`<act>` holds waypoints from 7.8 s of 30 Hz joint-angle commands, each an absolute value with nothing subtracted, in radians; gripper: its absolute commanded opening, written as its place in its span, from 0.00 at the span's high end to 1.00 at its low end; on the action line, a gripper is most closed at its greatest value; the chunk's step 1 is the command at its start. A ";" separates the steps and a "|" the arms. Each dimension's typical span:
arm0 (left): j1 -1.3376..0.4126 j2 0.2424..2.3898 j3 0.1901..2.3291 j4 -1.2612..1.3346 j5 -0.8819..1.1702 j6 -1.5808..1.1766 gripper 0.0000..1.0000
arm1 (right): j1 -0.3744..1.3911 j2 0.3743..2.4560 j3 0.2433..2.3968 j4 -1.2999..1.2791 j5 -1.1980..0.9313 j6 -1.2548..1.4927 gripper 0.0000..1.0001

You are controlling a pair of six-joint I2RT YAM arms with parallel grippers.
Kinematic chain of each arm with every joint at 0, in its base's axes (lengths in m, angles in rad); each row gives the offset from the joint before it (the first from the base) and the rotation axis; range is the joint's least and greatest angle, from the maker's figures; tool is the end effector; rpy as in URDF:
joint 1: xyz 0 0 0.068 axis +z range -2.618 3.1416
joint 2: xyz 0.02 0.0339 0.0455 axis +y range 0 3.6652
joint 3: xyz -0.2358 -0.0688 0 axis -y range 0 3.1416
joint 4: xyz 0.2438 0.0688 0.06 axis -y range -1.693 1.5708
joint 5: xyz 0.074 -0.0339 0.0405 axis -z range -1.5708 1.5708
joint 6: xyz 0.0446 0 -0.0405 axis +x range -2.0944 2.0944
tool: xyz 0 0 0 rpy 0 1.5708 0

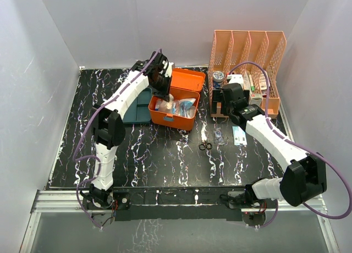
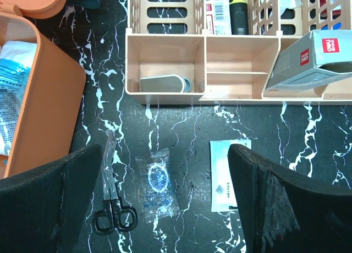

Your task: Organize the medicine kit

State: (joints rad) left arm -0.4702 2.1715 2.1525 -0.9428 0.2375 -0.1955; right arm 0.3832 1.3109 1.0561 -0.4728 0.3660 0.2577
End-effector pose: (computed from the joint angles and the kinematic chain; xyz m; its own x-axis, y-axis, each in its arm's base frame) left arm 0.4101 -0.2202 0.2671 -0.8261 0.2081 -0.5237 0.4076 0.8623 -0.3004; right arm 0.2813 0.0962 0.2611 -0.6223 0.0057 -0.7828 0.0593 0.9974 -0.0398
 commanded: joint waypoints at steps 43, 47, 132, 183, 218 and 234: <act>-0.153 2.265 2.217 -0.953 0.021 -0.144 0.50 | 0.376 1.313 1.069 -0.453 0.383 0.246 0.02; -0.150 2.311 2.205 -0.956 0.036 -0.159 0.50 | 0.376 1.296 1.057 -0.456 0.385 0.253 0.02; -0.770 1.553 1.425 -1.015 0.204 0.806 1.00 | 0.369 1.035 1.016 -0.580 0.437 0.235 0.02; -0.862 1.745 1.085 -0.645 0.144 0.724 0.68 | 0.400 1.157 1.062 -0.790 0.124 0.336 0.16; -0.574 1.650 1.575 -0.839 0.170 0.126 0.37 | 0.465 1.309 1.082 -0.763 0.049 0.321 0.35; -0.482 1.698 1.657 -0.859 0.173 0.088 0.38 | 0.502 1.530 1.135 -0.705 0.027 0.307 0.46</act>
